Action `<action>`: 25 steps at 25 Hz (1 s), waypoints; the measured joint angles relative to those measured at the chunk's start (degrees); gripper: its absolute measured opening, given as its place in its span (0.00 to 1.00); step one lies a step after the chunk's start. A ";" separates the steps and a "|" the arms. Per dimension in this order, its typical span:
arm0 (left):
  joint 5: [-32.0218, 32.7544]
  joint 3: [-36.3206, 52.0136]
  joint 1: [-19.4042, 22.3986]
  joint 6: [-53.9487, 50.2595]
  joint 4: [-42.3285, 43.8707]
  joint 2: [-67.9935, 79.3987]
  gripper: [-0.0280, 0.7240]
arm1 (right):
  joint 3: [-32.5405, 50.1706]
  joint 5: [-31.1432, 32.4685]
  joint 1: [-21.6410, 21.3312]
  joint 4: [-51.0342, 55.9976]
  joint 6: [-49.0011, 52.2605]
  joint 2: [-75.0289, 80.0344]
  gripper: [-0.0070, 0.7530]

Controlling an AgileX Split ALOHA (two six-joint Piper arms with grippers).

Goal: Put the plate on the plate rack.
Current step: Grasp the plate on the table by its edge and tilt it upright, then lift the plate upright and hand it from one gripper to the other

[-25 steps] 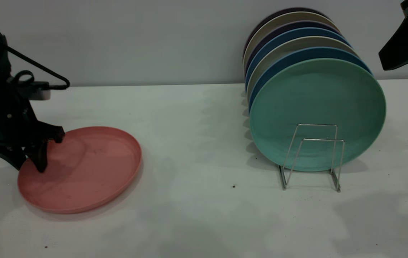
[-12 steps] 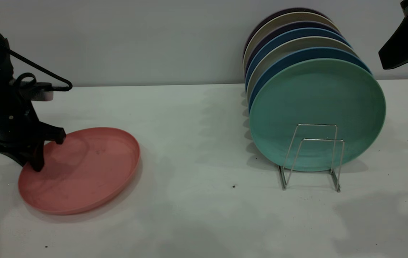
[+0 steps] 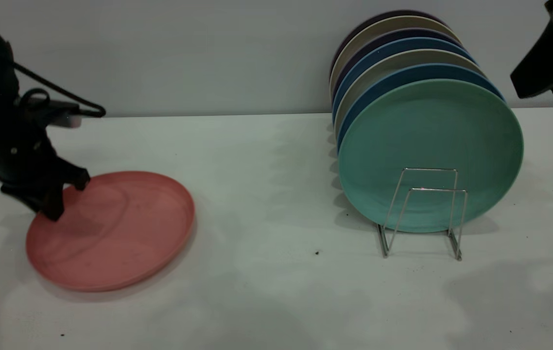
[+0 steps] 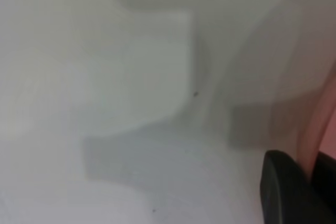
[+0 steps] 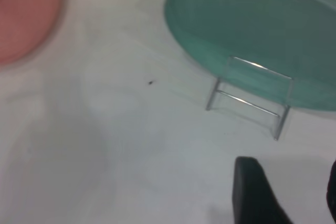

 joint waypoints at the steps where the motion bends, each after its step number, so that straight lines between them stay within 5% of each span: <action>1: 0.32 0.00 -0.70 1.14 0.04 -0.89 0.11 | -0.43 0.81 0.00 0.57 -1.04 0.00 0.48; 15: 8.70 0.54 -14.60 18.86 0.25 -14.55 0.06 | -1.39 8.05 0.55 18.97 -24.91 3.44 0.54; 25: 11.60 4.26 -19.37 25.52 -1.41 -24.19 0.06 | -1.64 9.59 2.27 30.16 -38.06 10.43 0.64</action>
